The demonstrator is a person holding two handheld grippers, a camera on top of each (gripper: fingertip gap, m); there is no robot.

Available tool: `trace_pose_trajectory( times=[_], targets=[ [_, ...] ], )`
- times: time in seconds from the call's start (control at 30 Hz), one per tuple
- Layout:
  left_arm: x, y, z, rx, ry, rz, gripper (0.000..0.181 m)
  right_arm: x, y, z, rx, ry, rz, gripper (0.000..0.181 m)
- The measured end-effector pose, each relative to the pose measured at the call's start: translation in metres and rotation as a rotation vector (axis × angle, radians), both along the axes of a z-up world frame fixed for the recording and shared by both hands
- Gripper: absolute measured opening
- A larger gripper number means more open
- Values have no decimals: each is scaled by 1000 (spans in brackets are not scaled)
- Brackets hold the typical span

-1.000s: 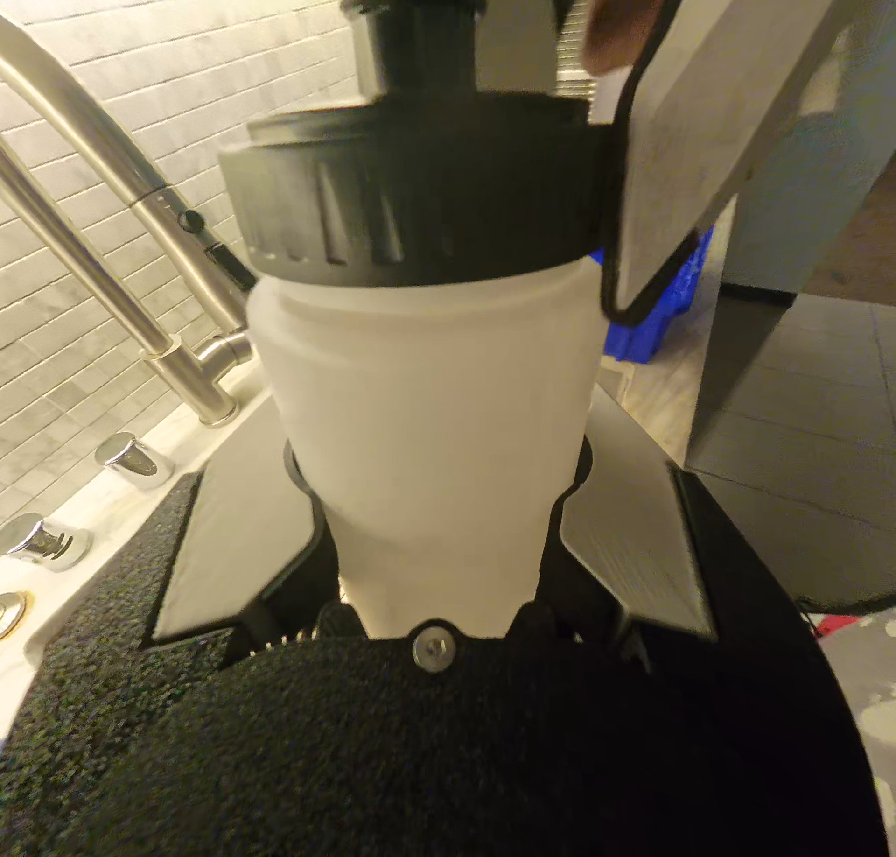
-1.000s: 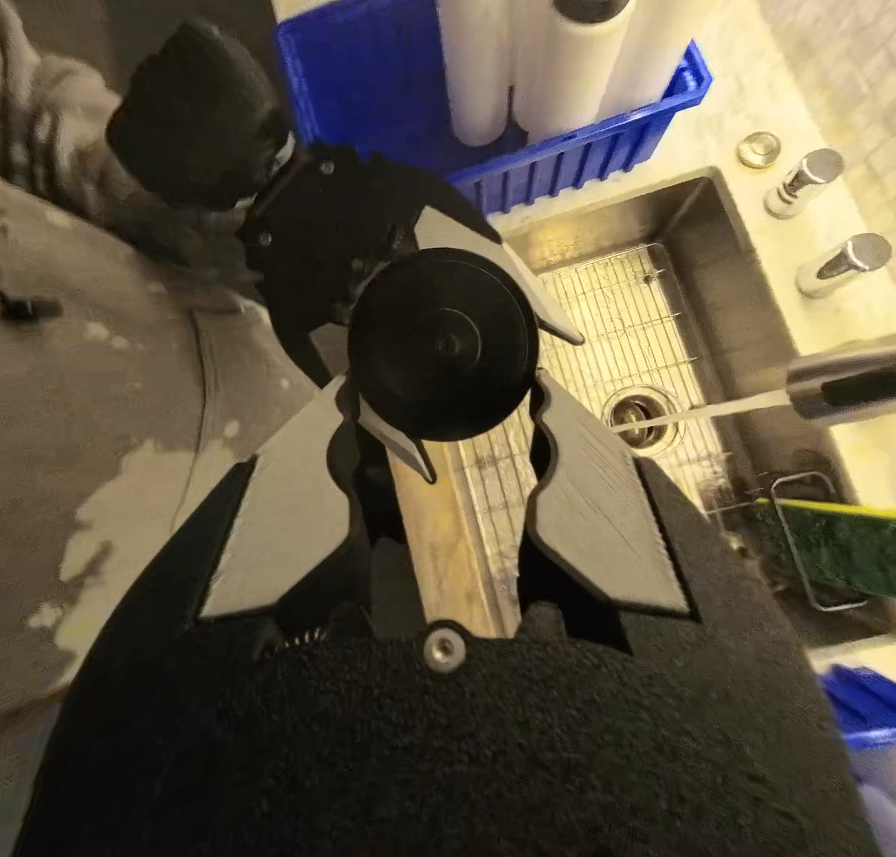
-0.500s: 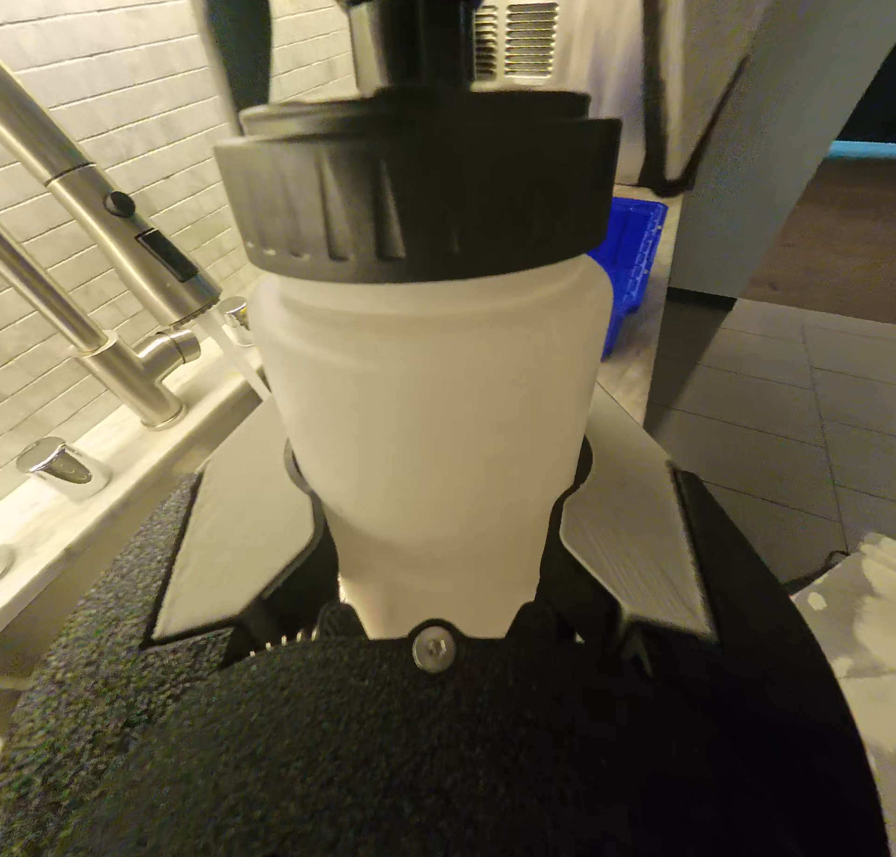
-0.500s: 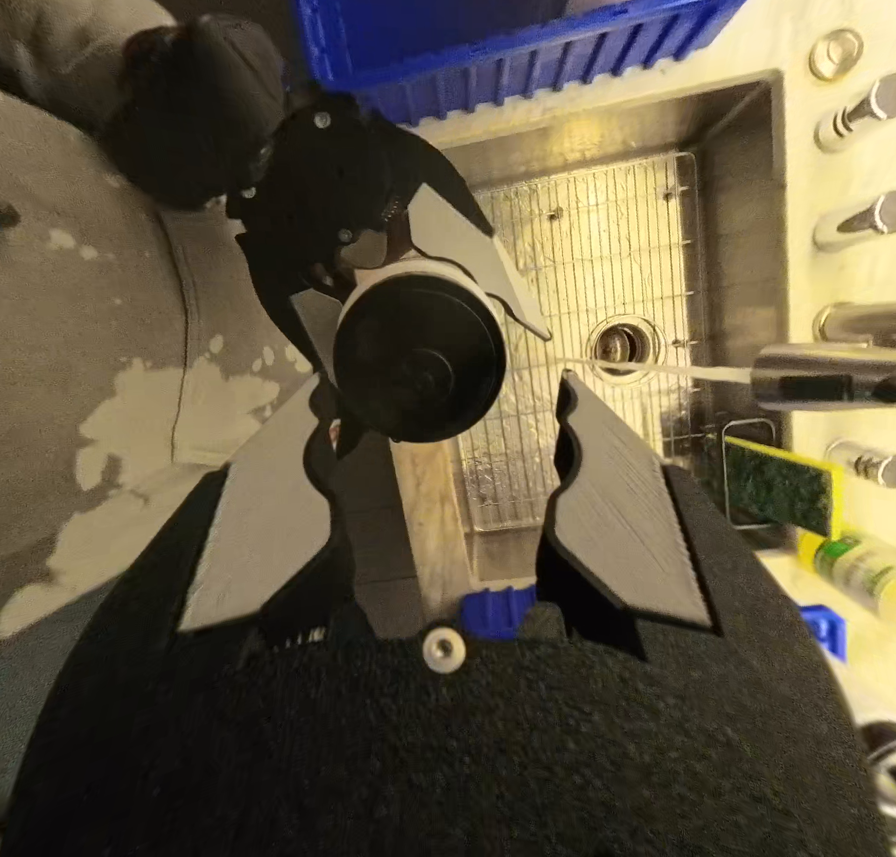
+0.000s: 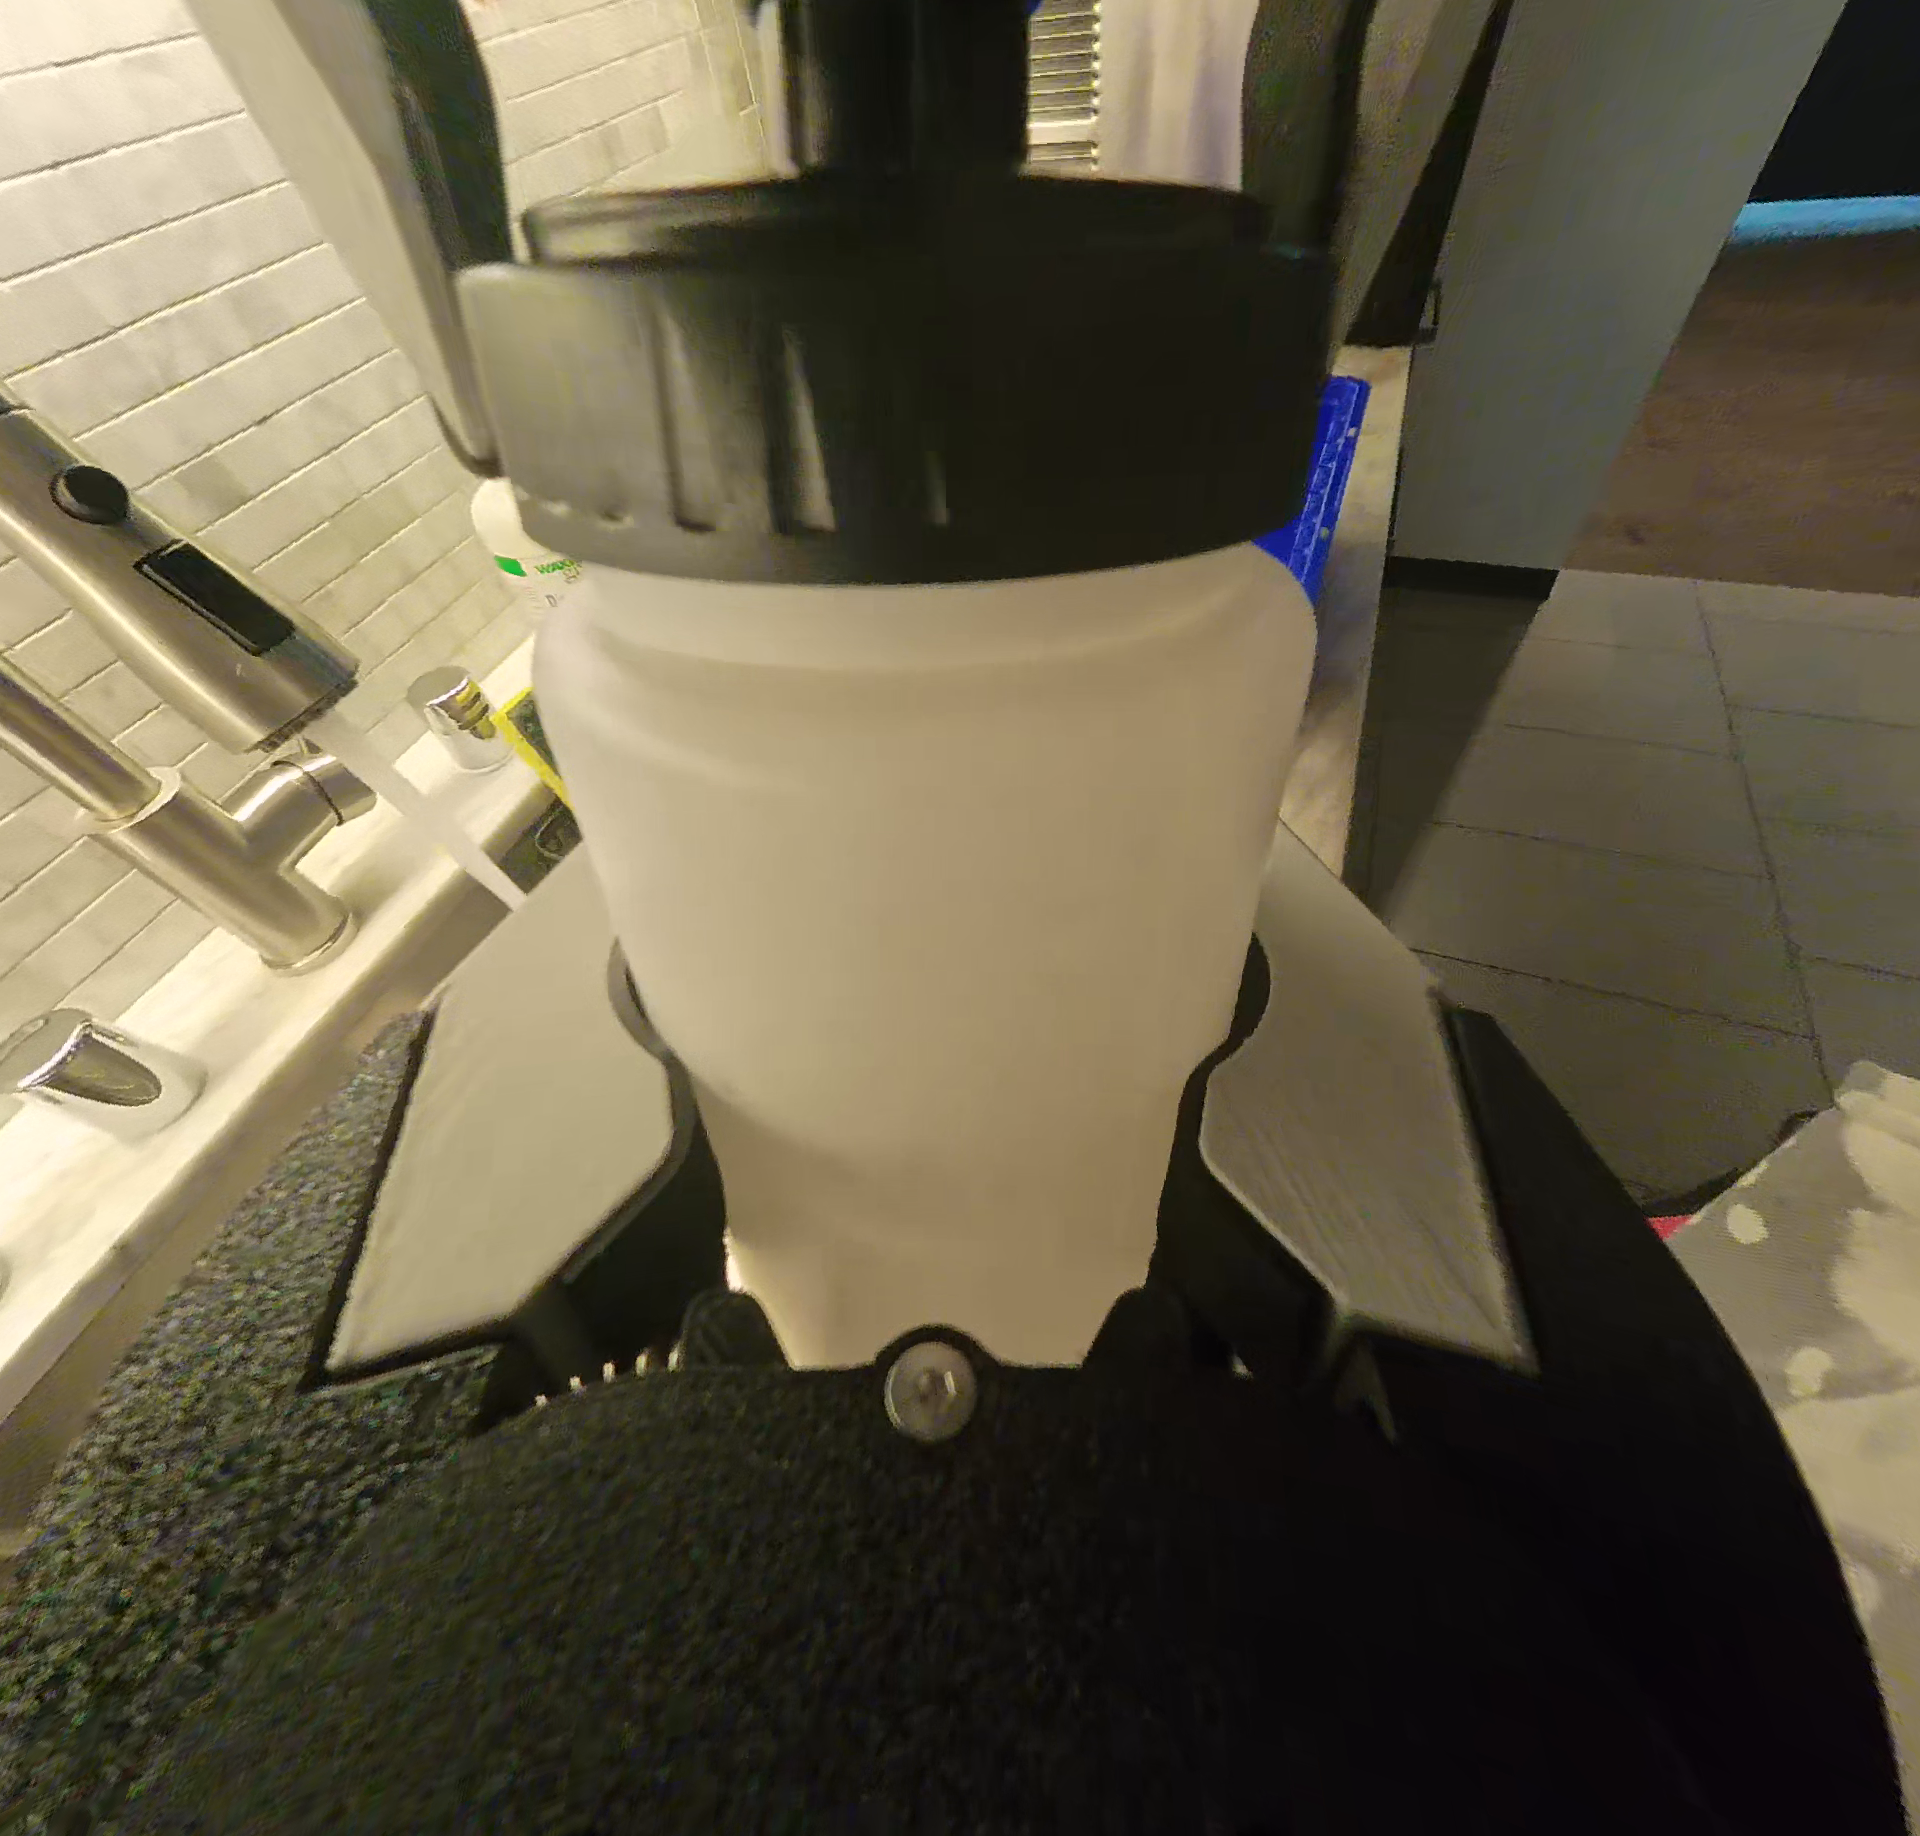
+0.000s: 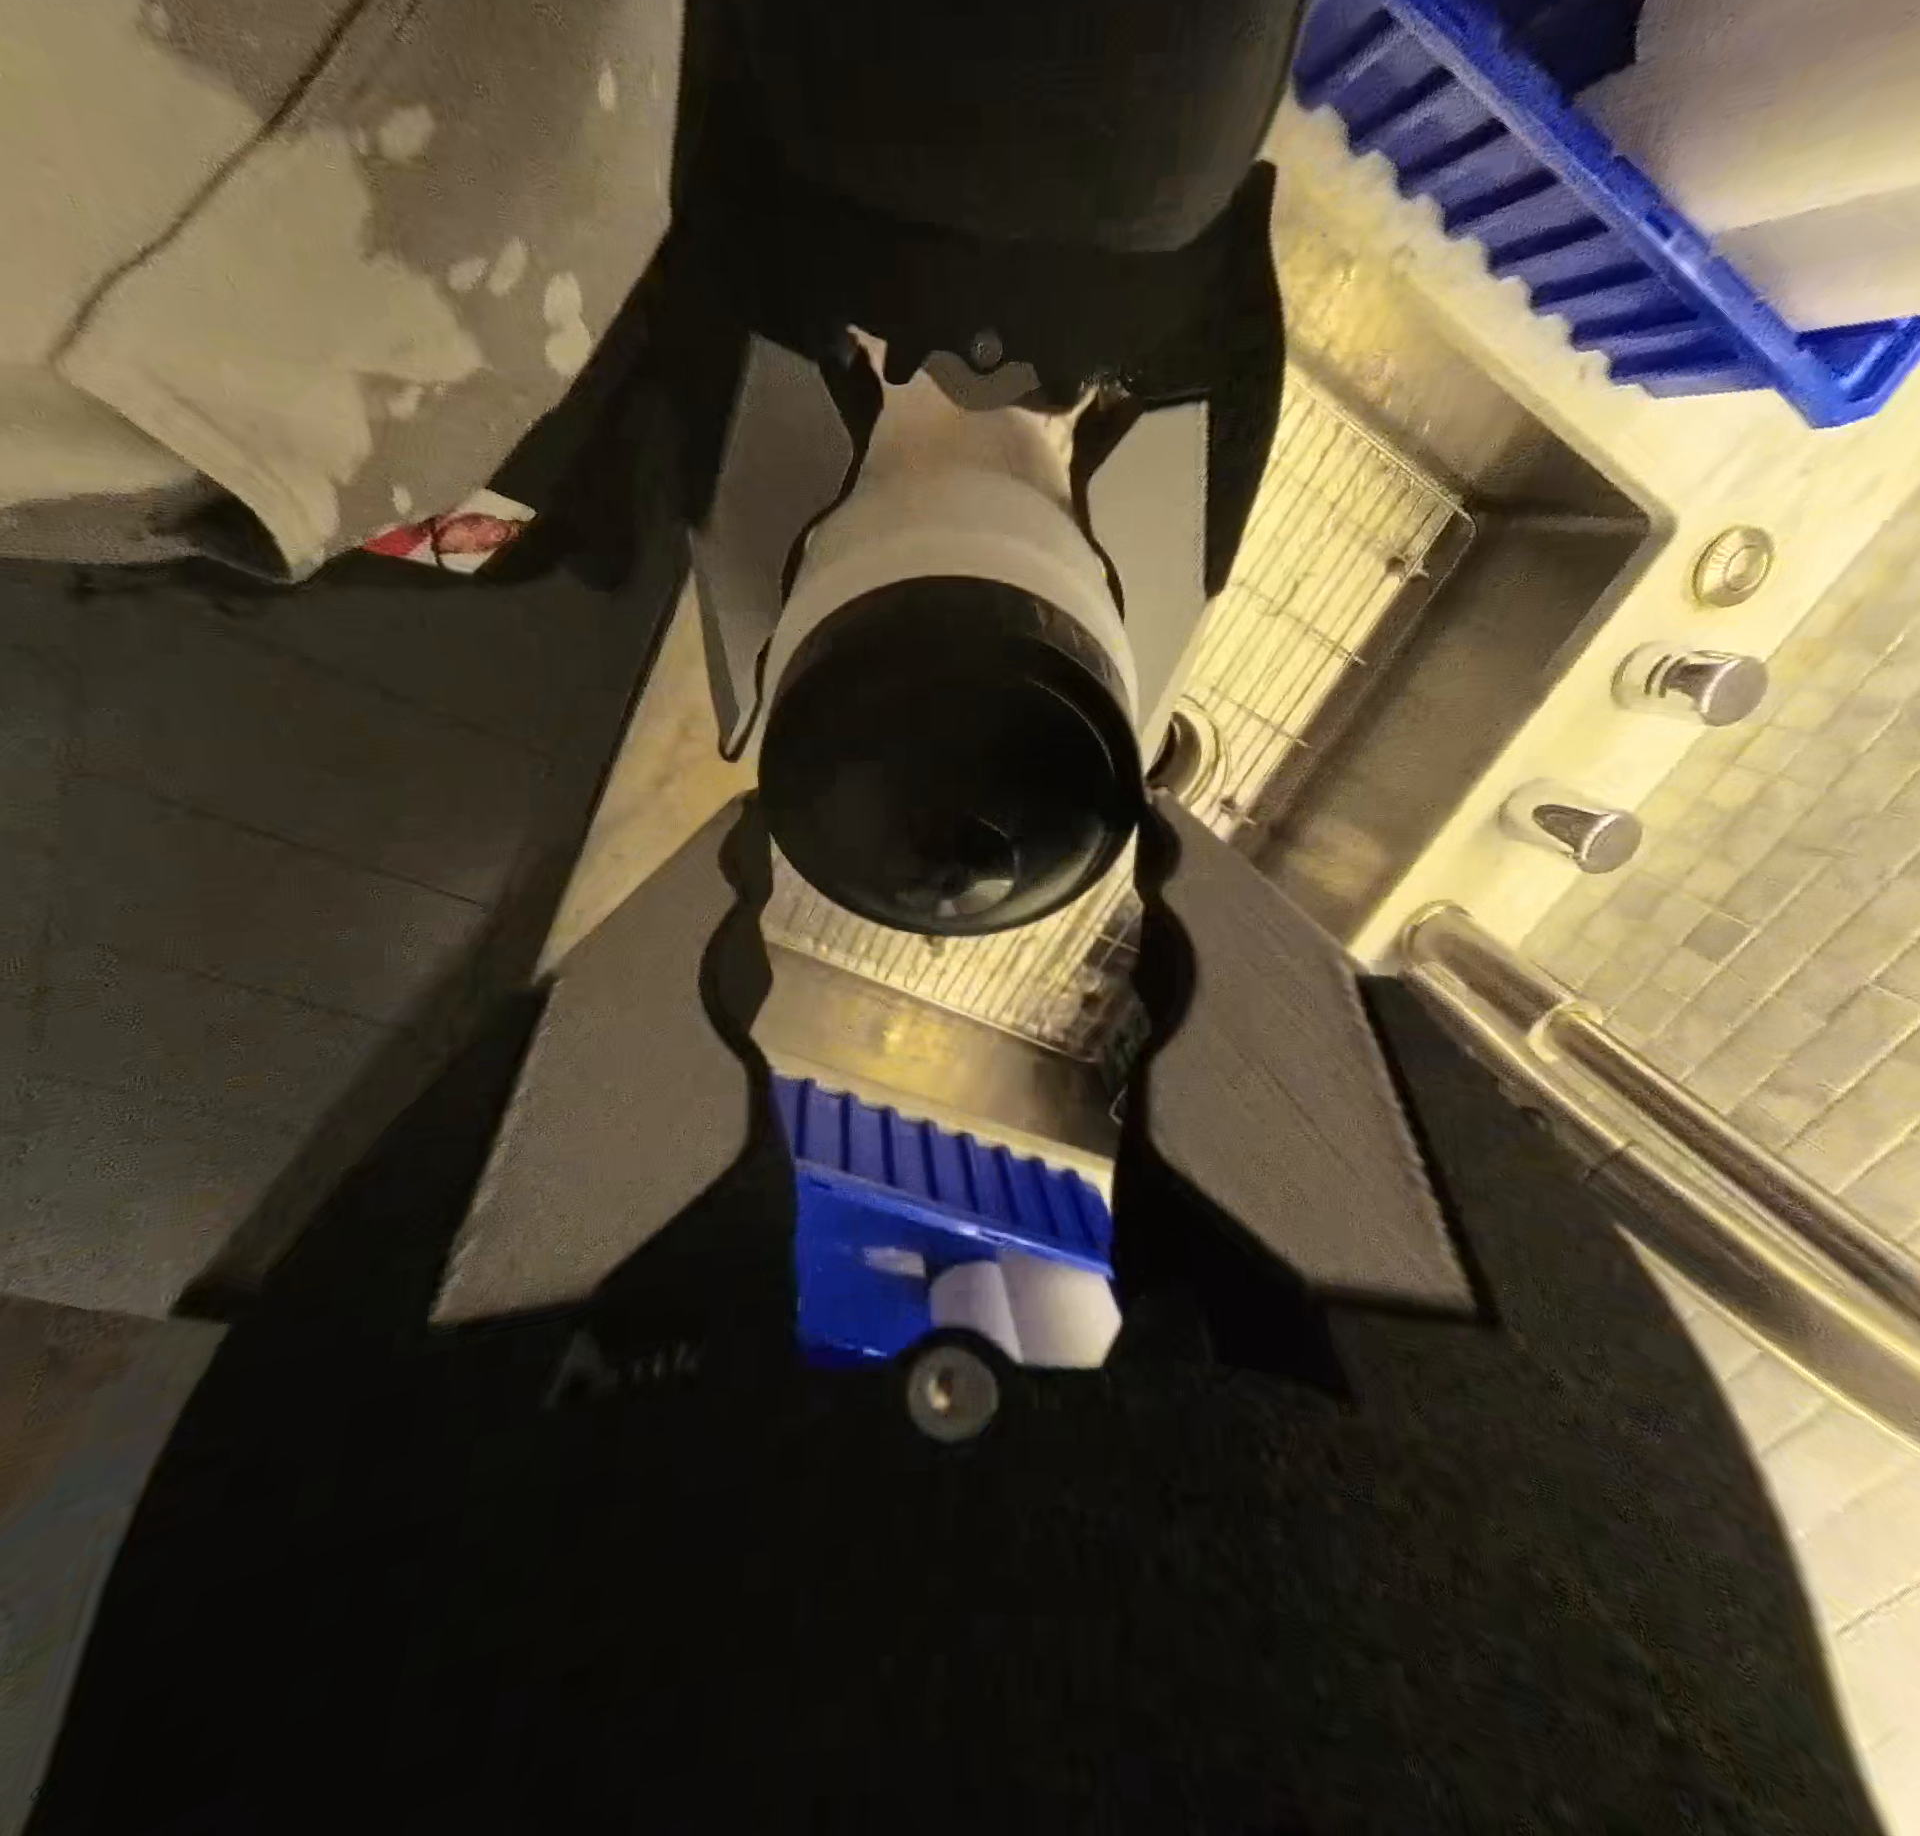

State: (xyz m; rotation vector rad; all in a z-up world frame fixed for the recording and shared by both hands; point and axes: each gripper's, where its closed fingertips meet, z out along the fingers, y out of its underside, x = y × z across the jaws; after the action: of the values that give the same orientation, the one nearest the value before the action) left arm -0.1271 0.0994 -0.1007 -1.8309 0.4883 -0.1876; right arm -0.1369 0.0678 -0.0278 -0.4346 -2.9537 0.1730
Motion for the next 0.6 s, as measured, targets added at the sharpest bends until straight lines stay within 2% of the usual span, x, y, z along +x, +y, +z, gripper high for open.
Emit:
trace_pose_trajectory(
  times=[0.07,0.13,0.2,0.27,0.33,0.4,0.43,0.53,0.6],
  targets=[
    [1,0,0,-1,-15,-1,106,-2,1,2,-3,18,-83,71],
    [-2,-1,4,6,-46,6,105,-8,-5,10,-140,16,-271,87],
    [-5,-1,5,12,-38,18,106,-11,-11,19,-298,-9,-450,93],
    [-7,-1,6,14,-41,26,105,-14,-7,18,-348,-21,-595,92],
    [-8,-1,6,13,-37,29,106,-14,-6,13,-361,-33,-670,89],
    [-8,0,6,14,-35,29,106,-15,-7,10,-381,-54,-745,75],
    [-8,0,6,14,-38,28,105,-14,-7,7,-378,-70,-767,70],
    [-7,0,5,10,-32,20,106,-12,-8,5,-354,-98,-751,69],
    [-3,-2,5,11,-34,-2,105,-8,-10,5,-308,-99,-637,69]
  ],
)
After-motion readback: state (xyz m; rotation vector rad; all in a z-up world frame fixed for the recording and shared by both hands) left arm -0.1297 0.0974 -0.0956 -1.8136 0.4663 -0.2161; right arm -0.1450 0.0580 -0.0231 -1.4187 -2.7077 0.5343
